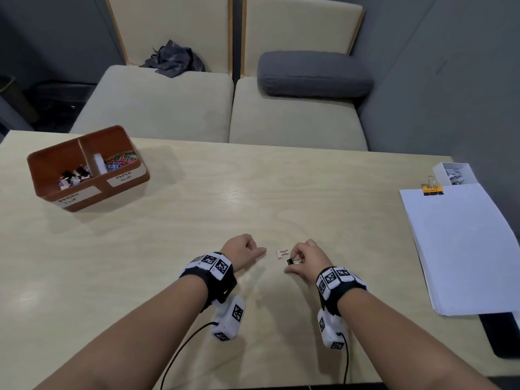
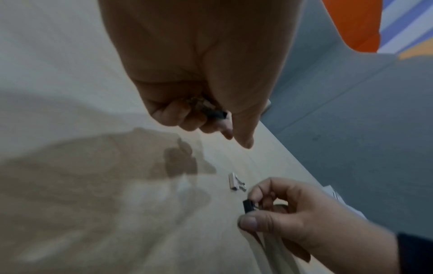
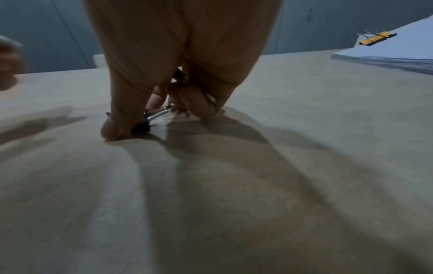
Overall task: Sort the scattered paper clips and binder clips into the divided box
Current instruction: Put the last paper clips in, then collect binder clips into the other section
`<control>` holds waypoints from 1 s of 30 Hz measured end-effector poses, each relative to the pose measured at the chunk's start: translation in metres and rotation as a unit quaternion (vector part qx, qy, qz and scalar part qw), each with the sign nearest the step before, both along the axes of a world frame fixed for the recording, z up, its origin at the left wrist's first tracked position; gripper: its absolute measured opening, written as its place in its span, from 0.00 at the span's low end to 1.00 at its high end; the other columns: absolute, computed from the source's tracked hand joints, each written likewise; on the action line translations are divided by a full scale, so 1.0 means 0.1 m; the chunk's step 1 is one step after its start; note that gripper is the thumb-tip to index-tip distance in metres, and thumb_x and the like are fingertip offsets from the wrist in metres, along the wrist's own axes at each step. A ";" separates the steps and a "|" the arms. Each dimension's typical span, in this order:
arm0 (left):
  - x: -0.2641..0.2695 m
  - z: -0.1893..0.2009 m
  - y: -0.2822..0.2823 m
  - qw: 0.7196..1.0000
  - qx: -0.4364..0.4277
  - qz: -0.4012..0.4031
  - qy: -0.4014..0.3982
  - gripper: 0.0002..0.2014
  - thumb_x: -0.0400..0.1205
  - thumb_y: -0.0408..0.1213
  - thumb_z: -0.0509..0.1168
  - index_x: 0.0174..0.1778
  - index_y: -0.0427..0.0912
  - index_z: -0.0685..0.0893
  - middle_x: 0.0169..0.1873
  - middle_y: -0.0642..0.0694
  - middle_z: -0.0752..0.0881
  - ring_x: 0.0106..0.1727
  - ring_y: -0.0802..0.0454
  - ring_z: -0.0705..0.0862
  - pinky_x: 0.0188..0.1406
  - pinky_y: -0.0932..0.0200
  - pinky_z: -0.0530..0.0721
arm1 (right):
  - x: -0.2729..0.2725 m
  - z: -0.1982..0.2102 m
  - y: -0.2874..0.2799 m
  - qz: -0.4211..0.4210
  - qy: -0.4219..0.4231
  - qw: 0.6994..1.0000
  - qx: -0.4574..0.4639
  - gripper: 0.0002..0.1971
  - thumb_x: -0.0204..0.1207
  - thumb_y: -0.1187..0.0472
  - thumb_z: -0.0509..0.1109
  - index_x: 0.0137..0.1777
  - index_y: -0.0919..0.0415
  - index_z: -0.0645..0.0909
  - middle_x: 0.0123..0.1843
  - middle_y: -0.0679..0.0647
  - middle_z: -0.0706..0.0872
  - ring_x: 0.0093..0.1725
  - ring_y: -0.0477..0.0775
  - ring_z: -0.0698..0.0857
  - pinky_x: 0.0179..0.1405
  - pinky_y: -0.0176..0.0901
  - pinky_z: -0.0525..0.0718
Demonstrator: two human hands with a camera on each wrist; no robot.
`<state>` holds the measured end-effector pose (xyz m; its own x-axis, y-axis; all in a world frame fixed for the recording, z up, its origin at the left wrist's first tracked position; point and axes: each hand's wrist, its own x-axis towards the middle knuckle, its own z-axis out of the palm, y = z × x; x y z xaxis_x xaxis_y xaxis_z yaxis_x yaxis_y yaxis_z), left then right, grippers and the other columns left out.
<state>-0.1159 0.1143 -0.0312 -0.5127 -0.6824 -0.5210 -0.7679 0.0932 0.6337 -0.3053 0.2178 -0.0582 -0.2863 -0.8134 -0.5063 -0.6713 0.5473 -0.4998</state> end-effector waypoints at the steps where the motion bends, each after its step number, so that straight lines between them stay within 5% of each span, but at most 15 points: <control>1: -0.07 -0.01 0.01 1.000 -0.004 -0.007 0.006 0.14 0.78 0.50 0.69 0.37 0.45 0.76 0.32 0.52 0.80 0.33 0.55 0.76 0.30 0.62 0.70 | 0.00 0.00 -0.01 0.003 0.002 1.000 0.009 0.18 0.60 0.54 0.84 0.41 0.50 0.76 0.47 0.48 0.69 0.43 0.48 0.75 0.46 0.38 0.73; 6: -0.35 -0.08 0.04 0.998 -0.014 -0.063 0.008 0.18 0.73 0.45 0.75 0.56 0.46 0.81 0.41 0.46 0.80 0.43 0.47 0.79 0.41 0.61 0.71 | -0.03 0.00 -0.06 0.031 -0.004 0.999 0.021 0.22 0.61 0.55 0.83 0.32 0.46 0.67 0.41 0.47 0.71 0.38 0.50 0.73 0.35 0.38 0.69; 9: -0.51 -0.16 0.05 0.994 -0.026 -0.104 -0.014 0.20 0.73 0.45 0.75 0.59 0.48 0.81 0.52 0.44 0.82 0.53 0.46 0.81 0.47 0.61 0.74 | -0.11 0.00 -0.06 0.025 -0.036 0.999 0.023 0.16 0.66 0.58 0.80 0.34 0.48 0.72 0.33 0.46 0.75 0.32 0.47 0.74 0.29 0.33 0.69; 12: -0.62 -0.24 0.07 0.990 -0.037 -0.126 -0.049 0.17 0.73 0.46 0.74 0.56 0.49 0.80 0.54 0.46 0.80 0.53 0.47 0.81 0.53 0.55 0.80 | -0.14 0.02 -0.04 0.006 -0.056 0.998 0.017 0.07 0.72 0.59 0.75 0.48 0.53 0.82 0.39 0.54 0.82 0.36 0.49 0.77 0.38 0.39 0.76; 14: -0.66 -0.26 0.07 0.989 -0.041 -0.126 -0.063 0.13 0.73 0.45 0.73 0.51 0.48 0.80 0.53 0.46 0.80 0.53 0.47 0.80 0.53 0.54 0.80 | -0.14 0.03 -0.04 -0.027 -0.067 0.997 0.005 0.04 0.75 0.59 0.73 0.48 0.54 0.83 0.42 0.55 0.85 0.38 0.50 0.80 0.42 0.39 0.79; 18: -0.64 -0.27 0.01 0.988 -0.028 -0.130 -0.077 0.11 0.75 0.44 0.71 0.47 0.45 0.80 0.52 0.44 0.80 0.55 0.45 0.81 0.54 0.54 0.78 | -0.12 0.11 -0.07 -0.086 -0.119 0.989 0.035 0.06 0.77 0.56 0.68 0.39 0.53 0.78 0.34 0.51 0.83 0.25 0.48 0.78 0.16 0.31 0.71; 20: -0.59 -0.25 -0.05 0.988 -0.030 -0.129 -0.076 0.08 0.78 0.43 0.69 0.43 0.44 0.77 0.48 0.43 0.80 0.54 0.43 0.82 0.52 0.55 0.77 | -0.08 0.19 -0.12 -0.081 -0.142 0.984 0.070 0.06 0.78 0.57 0.66 0.39 0.54 0.77 0.32 0.52 0.84 0.22 0.47 0.79 0.14 0.32 0.70; 24: -0.31 -0.19 -0.23 0.994 0.001 -0.084 -0.063 0.09 0.81 0.43 0.64 0.40 0.43 0.73 0.39 0.48 0.78 0.43 0.47 0.79 0.43 0.59 0.73 | 0.07 0.30 -0.27 -0.102 -0.229 0.961 0.116 0.05 0.81 0.61 0.64 0.45 0.59 0.79 0.33 0.55 0.83 0.24 0.51 0.82 0.16 0.34 0.73; 28: 0.17 0.00 -0.50 0.997 0.048 -0.036 -0.044 0.23 0.83 0.45 0.61 0.21 0.45 0.71 0.18 0.51 0.75 0.20 0.56 0.73 0.25 0.63 0.69 | 0.30 0.40 -0.48 -0.117 -0.282 0.942 0.140 0.04 0.81 0.64 0.64 0.45 0.62 0.79 0.35 0.59 0.82 0.21 0.47 0.82 0.18 0.35 0.76; 30: 0.47 0.14 -0.63 0.996 0.076 -0.009 -0.044 0.23 0.84 0.46 0.60 0.23 0.43 0.72 0.16 0.52 0.73 0.18 0.56 0.72 0.25 0.64 0.69 | 0.45 0.44 -0.62 -0.113 -0.302 0.933 0.159 0.05 0.81 0.66 0.65 0.43 0.63 0.78 0.36 0.60 0.81 0.23 0.48 0.83 0.22 0.39 0.81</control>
<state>-0.0694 0.0512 -0.0171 -0.4715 -0.5841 -0.6607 -0.8202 0.0151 0.5719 -0.2606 0.1560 -0.0139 -0.0167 -0.5478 -0.8365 -0.1688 0.8261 -0.5376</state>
